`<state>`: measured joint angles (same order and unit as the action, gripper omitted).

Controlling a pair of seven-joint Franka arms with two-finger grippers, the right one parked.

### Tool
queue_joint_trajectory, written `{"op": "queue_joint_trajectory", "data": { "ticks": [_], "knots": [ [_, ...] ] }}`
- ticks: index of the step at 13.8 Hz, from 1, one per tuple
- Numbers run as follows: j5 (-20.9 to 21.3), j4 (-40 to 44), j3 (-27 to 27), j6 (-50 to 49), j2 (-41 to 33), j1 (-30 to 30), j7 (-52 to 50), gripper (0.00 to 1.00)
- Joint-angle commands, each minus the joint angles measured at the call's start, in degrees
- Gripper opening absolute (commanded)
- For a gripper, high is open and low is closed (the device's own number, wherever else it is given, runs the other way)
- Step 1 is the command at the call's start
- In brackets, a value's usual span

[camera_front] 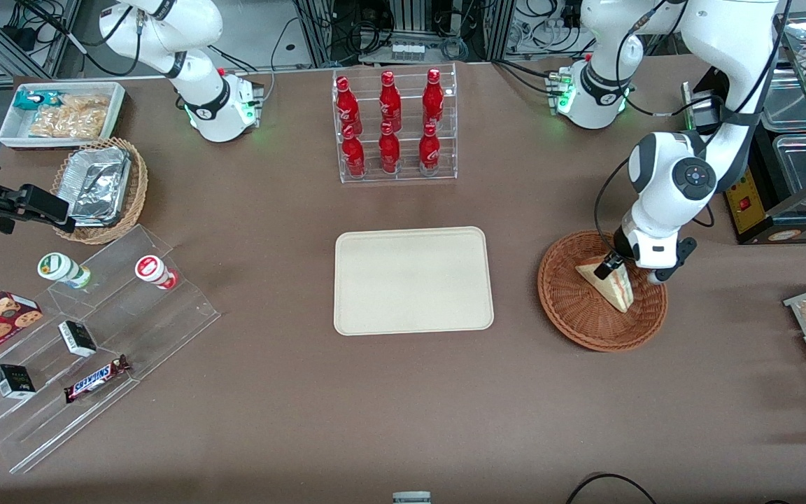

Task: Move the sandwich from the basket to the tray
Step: 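Lower the left gripper and grasp the wrapped sandwich, then lift the sandwich and carry it over the cream tray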

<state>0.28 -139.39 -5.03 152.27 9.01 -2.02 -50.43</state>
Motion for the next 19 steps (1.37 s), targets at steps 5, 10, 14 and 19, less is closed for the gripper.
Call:
{"op": "queue_joint_trajectory", "data": {
  "ticks": [5, 10, 14, 19],
  "knots": [
    [0.7, 13.6, -1.0, -17.3, -0.2, -2.2, 8.9, 0.00],
    [0.7, 29.5, -1.1, -29.7, 7.6, -11.1, 14.6, 0.03],
    [0.8, 39.0, -1.0, -33.1, 15.9, -21.4, 14.8, 0.00],
    [3.1, 53.6, -0.9, -35.8, 27.6, -33.3, 3.5, 0.00]
  ]
}}
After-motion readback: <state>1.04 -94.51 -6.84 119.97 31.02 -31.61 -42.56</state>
